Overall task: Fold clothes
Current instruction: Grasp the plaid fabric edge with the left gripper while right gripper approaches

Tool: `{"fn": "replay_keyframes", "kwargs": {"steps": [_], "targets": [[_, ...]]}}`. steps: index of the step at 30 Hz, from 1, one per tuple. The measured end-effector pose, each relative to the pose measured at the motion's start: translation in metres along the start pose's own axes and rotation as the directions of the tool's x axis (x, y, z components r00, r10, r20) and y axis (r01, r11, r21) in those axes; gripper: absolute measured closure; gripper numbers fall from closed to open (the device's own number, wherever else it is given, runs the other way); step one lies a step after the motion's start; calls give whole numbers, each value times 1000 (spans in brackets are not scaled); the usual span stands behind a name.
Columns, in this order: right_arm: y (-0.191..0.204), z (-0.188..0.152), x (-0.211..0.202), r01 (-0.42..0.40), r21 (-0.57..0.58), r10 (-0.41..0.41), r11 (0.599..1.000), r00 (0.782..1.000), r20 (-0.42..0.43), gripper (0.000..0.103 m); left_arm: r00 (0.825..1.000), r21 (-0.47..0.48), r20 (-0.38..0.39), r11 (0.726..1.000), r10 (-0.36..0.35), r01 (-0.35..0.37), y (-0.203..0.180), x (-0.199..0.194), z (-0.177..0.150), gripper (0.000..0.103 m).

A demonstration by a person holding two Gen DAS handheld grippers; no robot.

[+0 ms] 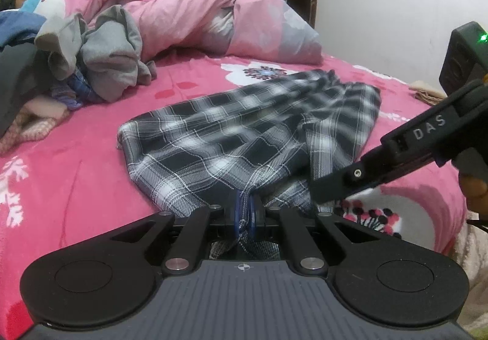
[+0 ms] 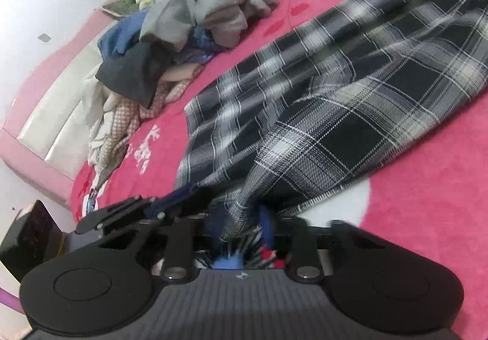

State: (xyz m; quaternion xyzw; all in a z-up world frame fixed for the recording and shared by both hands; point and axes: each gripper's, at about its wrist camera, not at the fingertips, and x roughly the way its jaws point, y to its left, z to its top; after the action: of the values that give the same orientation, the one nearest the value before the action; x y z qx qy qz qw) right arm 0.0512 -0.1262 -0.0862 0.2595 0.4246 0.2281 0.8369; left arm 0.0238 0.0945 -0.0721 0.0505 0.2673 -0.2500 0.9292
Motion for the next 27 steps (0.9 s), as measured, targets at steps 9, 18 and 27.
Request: {"fn": "replay_keyframes", "kwargs": {"steps": [9, 18, 27], "targets": [[1, 15, -5, -91, 29, 90, 995, 995, 54, 100, 999, -33, -2, 999, -43, 43, 8, 1, -2, 96], [-2, 26, -6, -157, 77, 152, 985, 986, 72, 100, 993, -260, 77, 960, -85, 102, 44, -31, -1, 70], [-10, 25, 1, -183, 144, 177, 973, 983, 59, 100, 981, -13, 76, 983, -180, 182, 2, -43, -4, 66]]}}
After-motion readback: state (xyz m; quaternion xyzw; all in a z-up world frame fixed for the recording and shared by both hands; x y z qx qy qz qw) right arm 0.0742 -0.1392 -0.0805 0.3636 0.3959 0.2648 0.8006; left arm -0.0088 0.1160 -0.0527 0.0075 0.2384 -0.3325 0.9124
